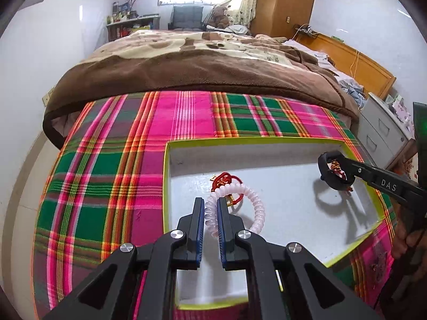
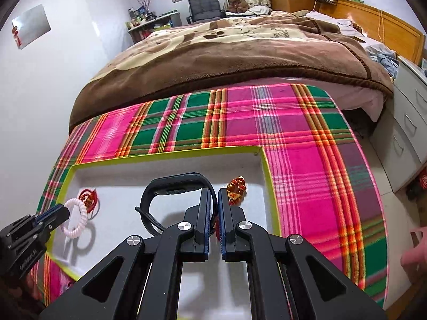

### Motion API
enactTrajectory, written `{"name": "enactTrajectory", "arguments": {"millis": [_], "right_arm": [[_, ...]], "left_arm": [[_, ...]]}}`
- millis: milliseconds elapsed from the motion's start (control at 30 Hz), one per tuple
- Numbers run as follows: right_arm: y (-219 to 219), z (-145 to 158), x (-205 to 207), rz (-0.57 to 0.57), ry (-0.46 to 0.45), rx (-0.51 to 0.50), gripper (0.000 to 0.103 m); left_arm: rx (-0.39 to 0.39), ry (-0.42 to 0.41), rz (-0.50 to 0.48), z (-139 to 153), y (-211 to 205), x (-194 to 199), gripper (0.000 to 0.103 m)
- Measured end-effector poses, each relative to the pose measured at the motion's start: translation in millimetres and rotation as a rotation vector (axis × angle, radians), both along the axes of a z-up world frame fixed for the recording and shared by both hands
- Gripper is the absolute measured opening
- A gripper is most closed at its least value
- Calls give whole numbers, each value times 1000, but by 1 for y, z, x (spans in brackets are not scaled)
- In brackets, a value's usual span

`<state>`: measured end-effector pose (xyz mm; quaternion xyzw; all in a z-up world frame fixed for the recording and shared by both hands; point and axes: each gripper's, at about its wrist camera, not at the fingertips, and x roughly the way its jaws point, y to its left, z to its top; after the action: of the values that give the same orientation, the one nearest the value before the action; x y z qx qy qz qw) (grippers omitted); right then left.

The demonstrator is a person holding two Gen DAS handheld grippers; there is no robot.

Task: Organize jewelry
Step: 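Carry the white hair tie and black band into the box and release both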

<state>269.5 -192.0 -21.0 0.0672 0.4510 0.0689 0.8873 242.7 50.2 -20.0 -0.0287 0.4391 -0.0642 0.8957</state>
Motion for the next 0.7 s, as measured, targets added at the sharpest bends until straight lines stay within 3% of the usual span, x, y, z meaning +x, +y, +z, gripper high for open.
{"name": "enactTrajectory", "arguments": {"millis": [700], "right_arm": [[10,-14,8,8,28,-28,6]], "left_arm": [[-30,52,6,-15,2,9,9]]}}
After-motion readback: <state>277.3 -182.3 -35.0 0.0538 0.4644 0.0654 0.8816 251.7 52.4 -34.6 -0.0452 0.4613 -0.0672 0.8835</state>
